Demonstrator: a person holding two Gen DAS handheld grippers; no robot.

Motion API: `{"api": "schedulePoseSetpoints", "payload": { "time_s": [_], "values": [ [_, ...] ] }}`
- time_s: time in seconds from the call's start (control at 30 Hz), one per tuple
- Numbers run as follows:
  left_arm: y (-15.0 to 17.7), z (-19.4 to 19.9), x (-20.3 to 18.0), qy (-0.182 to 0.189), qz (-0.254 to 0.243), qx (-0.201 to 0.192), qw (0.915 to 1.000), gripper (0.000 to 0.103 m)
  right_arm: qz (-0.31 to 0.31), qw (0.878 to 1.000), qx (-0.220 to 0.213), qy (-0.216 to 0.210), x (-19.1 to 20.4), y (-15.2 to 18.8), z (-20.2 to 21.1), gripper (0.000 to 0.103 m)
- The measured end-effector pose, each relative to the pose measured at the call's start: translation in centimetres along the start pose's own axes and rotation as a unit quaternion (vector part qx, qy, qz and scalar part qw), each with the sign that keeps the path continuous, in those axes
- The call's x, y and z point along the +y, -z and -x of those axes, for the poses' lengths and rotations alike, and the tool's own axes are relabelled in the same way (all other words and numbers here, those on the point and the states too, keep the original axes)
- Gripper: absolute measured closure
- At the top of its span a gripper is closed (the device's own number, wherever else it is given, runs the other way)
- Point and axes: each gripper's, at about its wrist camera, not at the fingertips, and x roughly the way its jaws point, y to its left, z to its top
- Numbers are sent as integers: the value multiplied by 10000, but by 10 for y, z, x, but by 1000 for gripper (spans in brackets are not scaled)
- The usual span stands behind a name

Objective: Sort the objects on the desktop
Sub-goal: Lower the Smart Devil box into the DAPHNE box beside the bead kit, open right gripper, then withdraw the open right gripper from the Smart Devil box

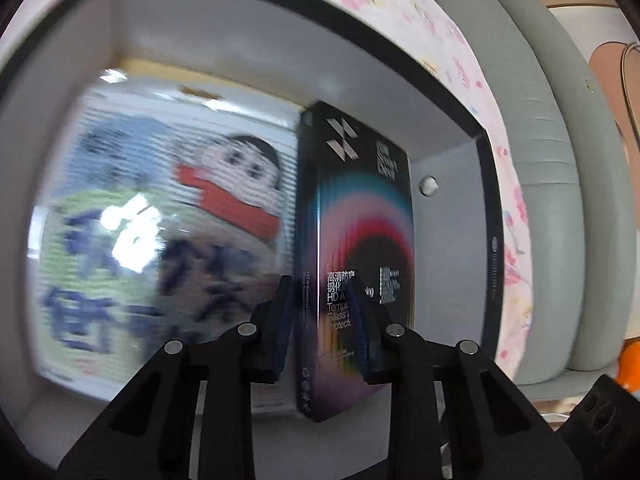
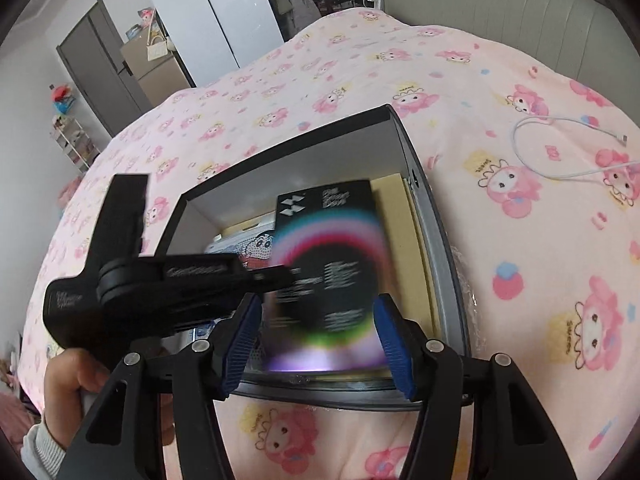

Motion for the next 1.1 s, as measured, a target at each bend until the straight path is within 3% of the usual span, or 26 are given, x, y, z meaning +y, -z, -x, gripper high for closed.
{"api": "schedulePoseSetpoints", "payload": {
  "time_s": [0.13,0.27,0.37,0.47,0.53,0.6,0.8,0.9,1.1],
  "values": [
    [-10,-5,-5,111,-33,37,9999,78,1,10000,-20,-32,-3,-4,-6,48],
    [-25,7,0,126,146,-411,9990,78,-7,10000,-30,-48,-2,-8,-8,48],
    [-32,-4,-6,145,135,-107,9997,78,-25,10000,-53,24,-2,-9,-9,48],
    [-28,-18,-20,63,-218,202,9995,74,-4,10000,-78,52,0,-9,-10,48],
    [-26,-17,-19,115,-232,158,9995,74,-6,9999,-86,55,1,-8,-9,48],
    [-24,-7,-15,276,-174,3,9995,74,-13,9999,-85,68,2,-6,-8,48],
    [-2,46,-16,-65,-664,-742,9950,74,-165,9998,-47,126,3,-2,-1,48],
    [18,76,-17,-219,-849,-1122,9898,74,-152,9997,-141,103,11,2,10,48],
    [71,142,-14,-403,-1386,-1477,9784,74,-8,9993,-382,-6,36,10,40,48]
  ]
}}
